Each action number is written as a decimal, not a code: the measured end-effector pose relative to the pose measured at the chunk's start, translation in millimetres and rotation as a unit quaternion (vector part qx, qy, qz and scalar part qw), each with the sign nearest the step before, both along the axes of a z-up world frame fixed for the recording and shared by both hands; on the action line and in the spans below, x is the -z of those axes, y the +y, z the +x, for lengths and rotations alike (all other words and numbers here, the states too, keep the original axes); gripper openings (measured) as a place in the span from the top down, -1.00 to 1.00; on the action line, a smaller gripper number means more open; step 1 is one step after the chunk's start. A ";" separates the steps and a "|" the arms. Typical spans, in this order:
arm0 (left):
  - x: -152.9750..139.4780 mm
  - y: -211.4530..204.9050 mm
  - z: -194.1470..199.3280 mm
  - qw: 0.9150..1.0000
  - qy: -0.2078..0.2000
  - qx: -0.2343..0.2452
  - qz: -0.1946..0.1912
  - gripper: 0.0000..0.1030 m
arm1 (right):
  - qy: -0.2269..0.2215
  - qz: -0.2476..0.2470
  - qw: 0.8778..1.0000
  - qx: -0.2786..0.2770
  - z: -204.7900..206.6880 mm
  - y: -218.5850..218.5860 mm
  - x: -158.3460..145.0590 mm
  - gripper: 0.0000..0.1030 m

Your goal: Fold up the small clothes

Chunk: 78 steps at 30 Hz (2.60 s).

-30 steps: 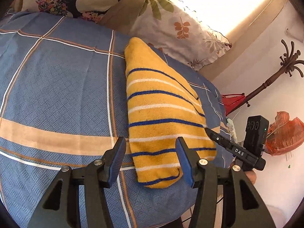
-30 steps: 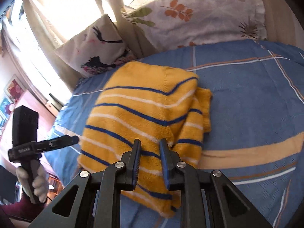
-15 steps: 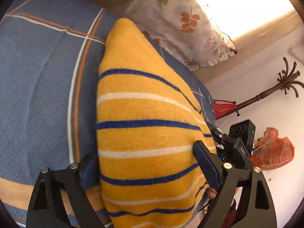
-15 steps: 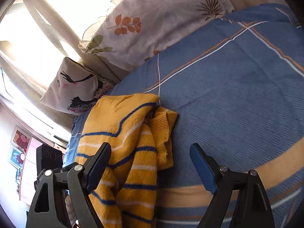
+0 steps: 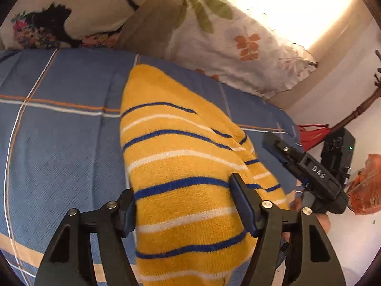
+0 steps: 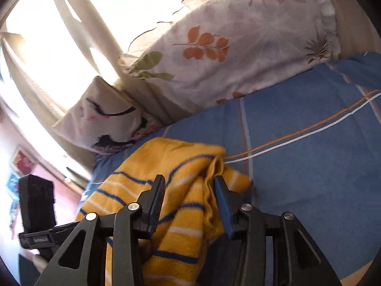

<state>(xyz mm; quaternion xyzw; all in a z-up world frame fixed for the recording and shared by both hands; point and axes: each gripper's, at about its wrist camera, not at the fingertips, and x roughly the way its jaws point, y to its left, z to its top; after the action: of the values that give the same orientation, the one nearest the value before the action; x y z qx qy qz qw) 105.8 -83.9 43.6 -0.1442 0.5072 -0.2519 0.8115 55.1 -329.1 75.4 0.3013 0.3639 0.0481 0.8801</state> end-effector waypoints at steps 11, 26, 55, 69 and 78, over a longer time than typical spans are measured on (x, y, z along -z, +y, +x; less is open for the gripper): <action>8.7 69.9 -69.8 0.997 -0.034 -0.055 -0.033 -0.31 | -0.061 0.017 0.988 -0.140 -67.4 66.4 -39.5 0.06; 5.7 109.5 -143.2 0.984 -0.109 -0.136 0.031 -0.33 | 0.019 -0.055 0.961 -0.272 -77.5 187.1 7.5 0.50; 16.8 109.1 -152.9 0.989 -0.094 -0.115 0.007 -0.36 | 0.047 -0.147 0.988 -0.023 -103.4 55.8 -12.9 0.81; 13.5 97.0 -157.1 0.990 -0.102 -0.098 0.023 -0.37 | -0.043 -0.140 0.989 0.023 -86.1 69.4 -69.0 0.01; 15.4 94.3 -159.7 0.990 -0.106 -0.091 0.031 -0.38 | 0.066 -0.098 0.987 -0.108 51.5 91.3 8.7 0.16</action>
<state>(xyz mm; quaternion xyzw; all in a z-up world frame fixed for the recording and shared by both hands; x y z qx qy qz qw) -53.9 10.4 28.2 -0.1373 0.4107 -0.1746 0.8843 106.6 -237.7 66.7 0.1747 0.4547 0.0866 0.8690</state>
